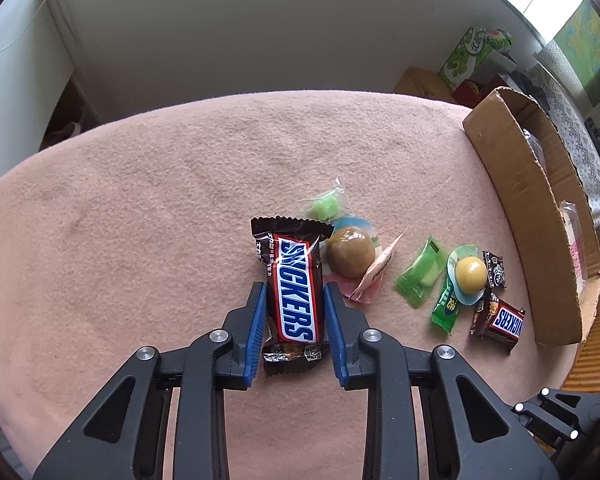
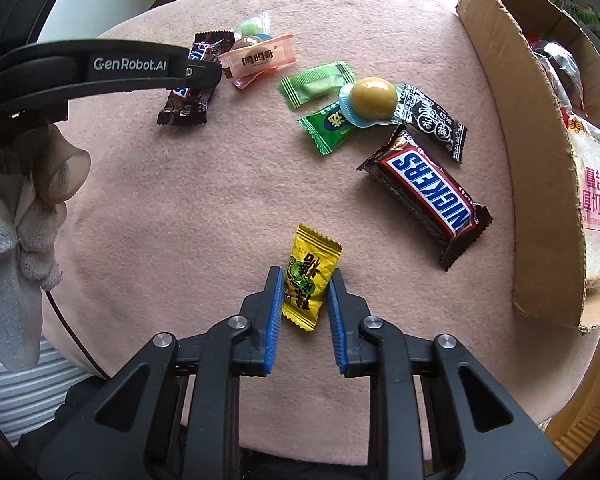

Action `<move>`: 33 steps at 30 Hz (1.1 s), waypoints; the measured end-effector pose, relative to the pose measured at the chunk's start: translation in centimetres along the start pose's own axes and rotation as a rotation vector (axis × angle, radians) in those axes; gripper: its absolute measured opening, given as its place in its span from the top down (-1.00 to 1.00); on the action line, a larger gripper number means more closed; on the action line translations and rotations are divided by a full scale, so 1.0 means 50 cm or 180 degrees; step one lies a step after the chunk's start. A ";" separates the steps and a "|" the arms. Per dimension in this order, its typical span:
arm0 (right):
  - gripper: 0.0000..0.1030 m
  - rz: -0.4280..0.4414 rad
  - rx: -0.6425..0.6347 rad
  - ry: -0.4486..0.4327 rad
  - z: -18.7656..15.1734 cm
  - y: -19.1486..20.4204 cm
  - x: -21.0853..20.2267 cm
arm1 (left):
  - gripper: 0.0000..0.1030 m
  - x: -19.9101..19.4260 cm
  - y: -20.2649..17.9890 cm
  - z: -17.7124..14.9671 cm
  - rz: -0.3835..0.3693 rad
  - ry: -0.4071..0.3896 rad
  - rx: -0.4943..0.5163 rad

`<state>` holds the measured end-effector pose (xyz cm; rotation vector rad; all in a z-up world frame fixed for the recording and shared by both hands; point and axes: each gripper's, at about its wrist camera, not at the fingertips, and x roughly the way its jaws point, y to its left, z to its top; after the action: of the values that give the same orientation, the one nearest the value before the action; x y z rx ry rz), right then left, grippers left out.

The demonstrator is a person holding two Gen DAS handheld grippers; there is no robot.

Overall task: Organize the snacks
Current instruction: 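Grasp the Snickers bar with the left gripper while the right gripper grasps the yellow candy, then carry the Snickers bar and yellow candy into the box and release both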

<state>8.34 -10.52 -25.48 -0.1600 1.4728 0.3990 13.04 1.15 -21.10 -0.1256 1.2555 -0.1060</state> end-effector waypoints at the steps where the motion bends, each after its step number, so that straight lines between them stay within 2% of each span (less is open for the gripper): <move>1: 0.63 0.0007 -0.0001 -0.0012 0.001 0.003 -0.001 | 0.48 -0.001 0.001 -0.002 0.0003 -0.0002 -0.0004; 12: 0.76 0.0093 0.0015 -0.0102 0.008 -0.066 -0.060 | 0.48 -0.026 0.035 -0.049 0.0030 -0.0019 -0.0111; 22: 0.77 0.0194 0.0182 -0.0183 0.016 -0.130 -0.104 | 0.48 -0.054 0.038 -0.094 0.0040 -0.0046 -0.0152; 27: 0.77 0.0247 0.0247 -0.0267 0.021 -0.162 -0.141 | 0.48 -0.077 0.025 -0.093 -0.0012 -0.0108 -0.0152; 33: 0.77 0.0278 0.0272 -0.0432 0.025 -0.194 -0.201 | 0.48 -0.102 -0.020 -0.072 -0.0098 -0.0192 0.0006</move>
<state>12.47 -20.69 -16.79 -0.0003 1.3633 0.4090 8.05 0.77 -17.26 -0.1453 1.1936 -0.1290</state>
